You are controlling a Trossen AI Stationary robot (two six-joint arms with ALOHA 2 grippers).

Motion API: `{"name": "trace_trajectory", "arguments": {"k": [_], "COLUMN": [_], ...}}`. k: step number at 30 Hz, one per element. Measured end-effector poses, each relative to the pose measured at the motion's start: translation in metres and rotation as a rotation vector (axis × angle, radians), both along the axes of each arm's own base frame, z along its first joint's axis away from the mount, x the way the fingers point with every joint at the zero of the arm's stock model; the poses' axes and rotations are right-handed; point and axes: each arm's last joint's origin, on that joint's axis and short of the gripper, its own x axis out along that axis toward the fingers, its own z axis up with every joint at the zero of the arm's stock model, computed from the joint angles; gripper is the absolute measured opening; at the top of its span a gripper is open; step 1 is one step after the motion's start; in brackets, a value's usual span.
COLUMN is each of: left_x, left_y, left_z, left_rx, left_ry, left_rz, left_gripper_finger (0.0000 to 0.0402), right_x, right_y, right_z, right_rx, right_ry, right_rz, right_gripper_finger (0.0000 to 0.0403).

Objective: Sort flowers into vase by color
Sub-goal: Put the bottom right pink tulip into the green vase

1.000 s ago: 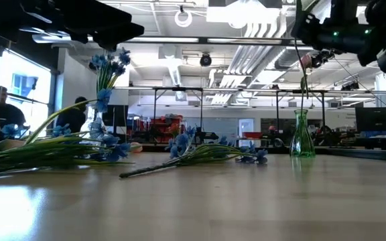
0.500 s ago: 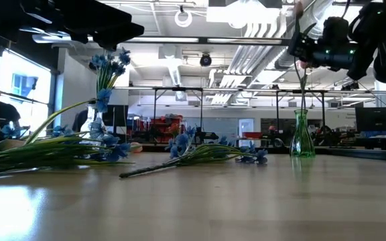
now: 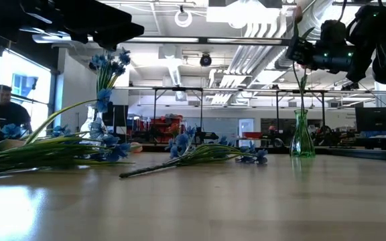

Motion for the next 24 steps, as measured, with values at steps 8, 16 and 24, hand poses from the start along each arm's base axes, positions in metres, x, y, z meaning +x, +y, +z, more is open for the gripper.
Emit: {"name": "trace_trajectory", "arguments": {"k": [8, 16, 24], "left_x": [0.000, 0.000, 0.000], "left_y": [0.000, 0.000, 0.000], "left_z": [0.000, -0.001, -0.001], "left_rx": [-0.002, -0.025, -0.025], "left_ry": [0.001, 0.011, 0.010], "left_rz": [0.000, 0.004, 0.004], "left_gripper_finger": [0.0204, 0.0204, 0.0204], "right_x": [0.004, 0.002, -0.009], "right_y": [-0.003, 0.007, 0.030], "right_z": [-0.010, -0.016, -0.007], "right_rx": [0.108, 0.258, 0.321], "right_ry": [0.052, 0.151, 0.200], "right_rz": [0.026, 0.074, 0.046], "right_gripper_finger": [0.0150, 0.0224, 0.0232]}}
